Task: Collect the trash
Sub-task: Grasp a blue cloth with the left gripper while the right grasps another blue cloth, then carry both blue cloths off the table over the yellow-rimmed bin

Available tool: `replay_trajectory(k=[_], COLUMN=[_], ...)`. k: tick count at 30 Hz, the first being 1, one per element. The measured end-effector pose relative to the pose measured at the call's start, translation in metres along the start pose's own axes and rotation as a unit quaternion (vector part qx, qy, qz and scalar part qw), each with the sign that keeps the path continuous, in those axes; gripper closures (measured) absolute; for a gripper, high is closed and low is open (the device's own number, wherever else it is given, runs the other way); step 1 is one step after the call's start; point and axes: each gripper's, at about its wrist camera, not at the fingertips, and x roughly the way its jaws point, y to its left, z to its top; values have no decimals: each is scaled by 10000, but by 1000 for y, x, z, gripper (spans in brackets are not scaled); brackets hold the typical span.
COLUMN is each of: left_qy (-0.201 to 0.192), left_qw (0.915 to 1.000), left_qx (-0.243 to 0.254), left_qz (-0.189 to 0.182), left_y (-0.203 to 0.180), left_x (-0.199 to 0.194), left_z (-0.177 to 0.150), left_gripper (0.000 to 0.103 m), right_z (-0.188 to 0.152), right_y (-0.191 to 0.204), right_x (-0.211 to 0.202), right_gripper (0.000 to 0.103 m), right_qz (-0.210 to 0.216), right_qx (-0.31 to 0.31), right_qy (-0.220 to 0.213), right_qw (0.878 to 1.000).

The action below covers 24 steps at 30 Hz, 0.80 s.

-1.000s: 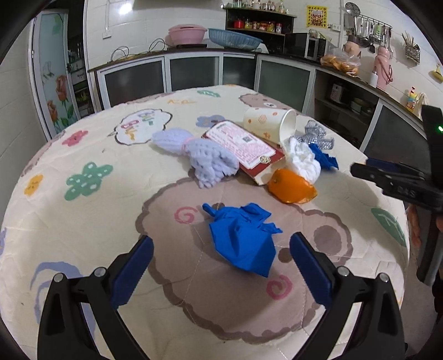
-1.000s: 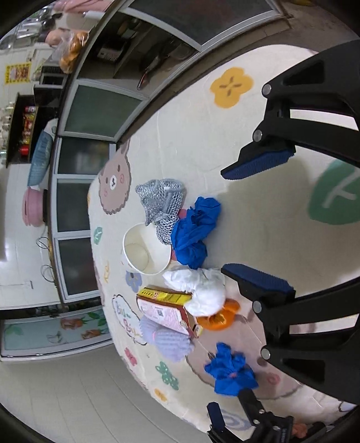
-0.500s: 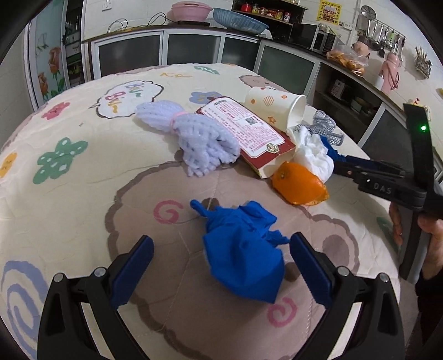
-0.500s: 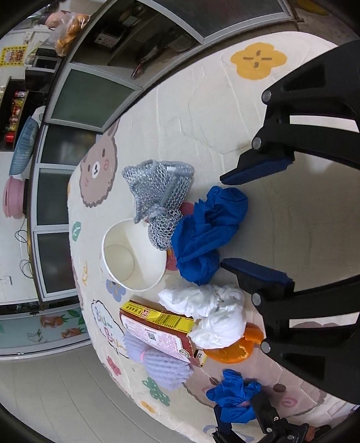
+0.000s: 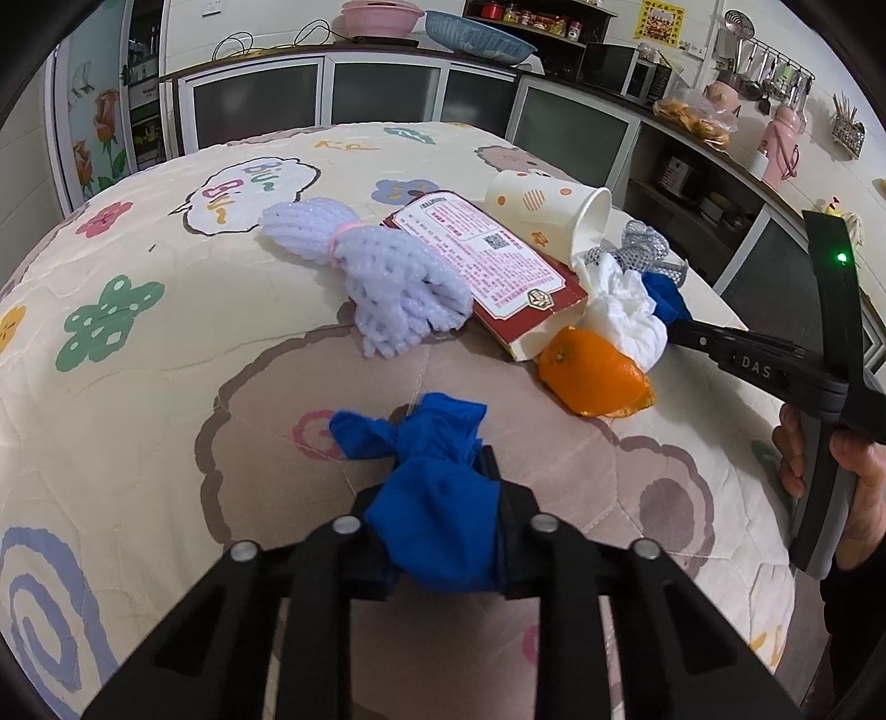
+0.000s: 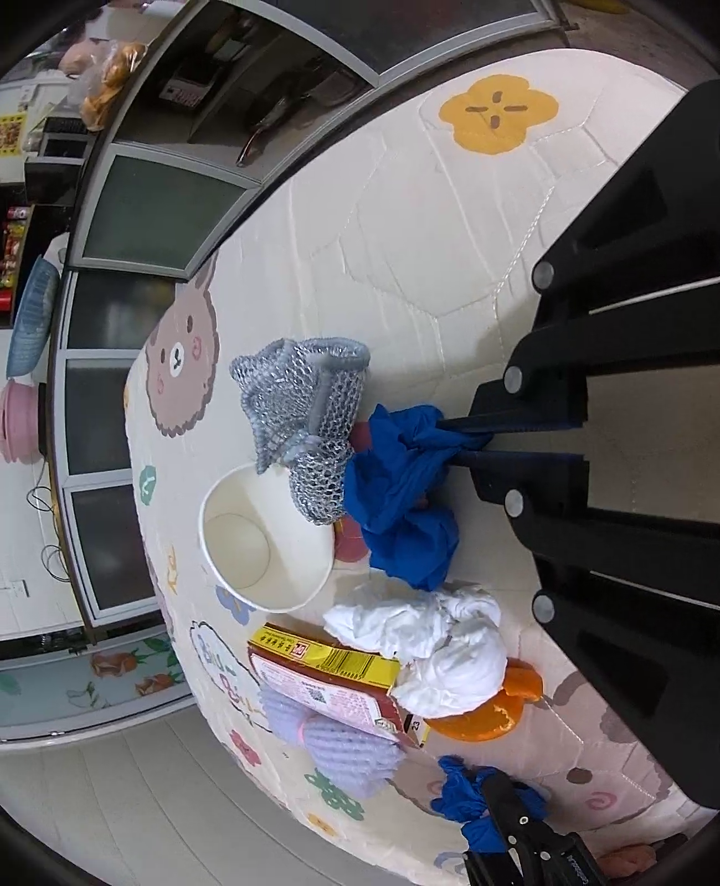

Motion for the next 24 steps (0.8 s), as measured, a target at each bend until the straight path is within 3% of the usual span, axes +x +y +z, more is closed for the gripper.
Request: replay_trajectory(k=[4,24], left_qy=[-27,-530], left_qw=[9999,9984], left_qx=[-63,193], left_qz=[-155,-63], left_y=[1,-16], left_x=[-12,-84], left_z=[-1,-26], left_gripper=[83,83], right_z=[-2,-48], right_y=[1,5], right_x=[-16,-114], right_gripper=[99,99], right_qz=[3,-36], right_qx=[54,268], right_qy=[-130,-506], right_qw=[9999,9984])
